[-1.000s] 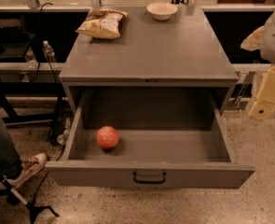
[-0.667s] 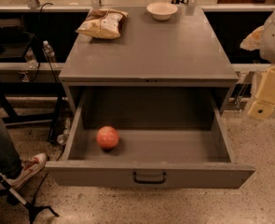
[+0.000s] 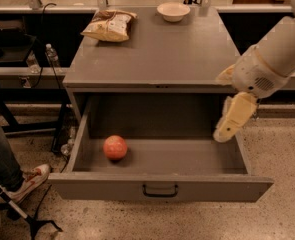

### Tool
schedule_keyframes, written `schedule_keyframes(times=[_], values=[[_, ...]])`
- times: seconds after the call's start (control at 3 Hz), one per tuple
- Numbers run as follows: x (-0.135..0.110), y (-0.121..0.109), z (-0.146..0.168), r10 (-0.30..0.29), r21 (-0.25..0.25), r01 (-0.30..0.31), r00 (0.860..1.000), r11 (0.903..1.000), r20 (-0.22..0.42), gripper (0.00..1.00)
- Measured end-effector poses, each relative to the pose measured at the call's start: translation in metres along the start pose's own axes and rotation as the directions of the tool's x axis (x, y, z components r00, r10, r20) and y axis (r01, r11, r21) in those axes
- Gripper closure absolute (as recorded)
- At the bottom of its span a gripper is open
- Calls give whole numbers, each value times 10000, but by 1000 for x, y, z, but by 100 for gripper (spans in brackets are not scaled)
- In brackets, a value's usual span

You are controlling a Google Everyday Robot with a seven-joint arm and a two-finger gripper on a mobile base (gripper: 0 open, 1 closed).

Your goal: Pick apple from top drawer and place on counter

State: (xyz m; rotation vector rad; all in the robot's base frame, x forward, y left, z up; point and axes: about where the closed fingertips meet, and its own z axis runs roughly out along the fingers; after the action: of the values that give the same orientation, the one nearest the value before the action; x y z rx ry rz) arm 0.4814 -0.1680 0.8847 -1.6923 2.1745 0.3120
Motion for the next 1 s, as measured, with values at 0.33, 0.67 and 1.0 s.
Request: schedule_keyframes(times=[0.33, 0.67, 1.0], values=[[-21, -10, 69, 611, -755, -469, 9781, 9960, 1987, 0], [-20, -10, 72, 663, -800, -510, 9772, 9955, 2016, 0], [-9, -8, 109, 1251, -1213, -980, 9625, 9878, 2406, 0]])
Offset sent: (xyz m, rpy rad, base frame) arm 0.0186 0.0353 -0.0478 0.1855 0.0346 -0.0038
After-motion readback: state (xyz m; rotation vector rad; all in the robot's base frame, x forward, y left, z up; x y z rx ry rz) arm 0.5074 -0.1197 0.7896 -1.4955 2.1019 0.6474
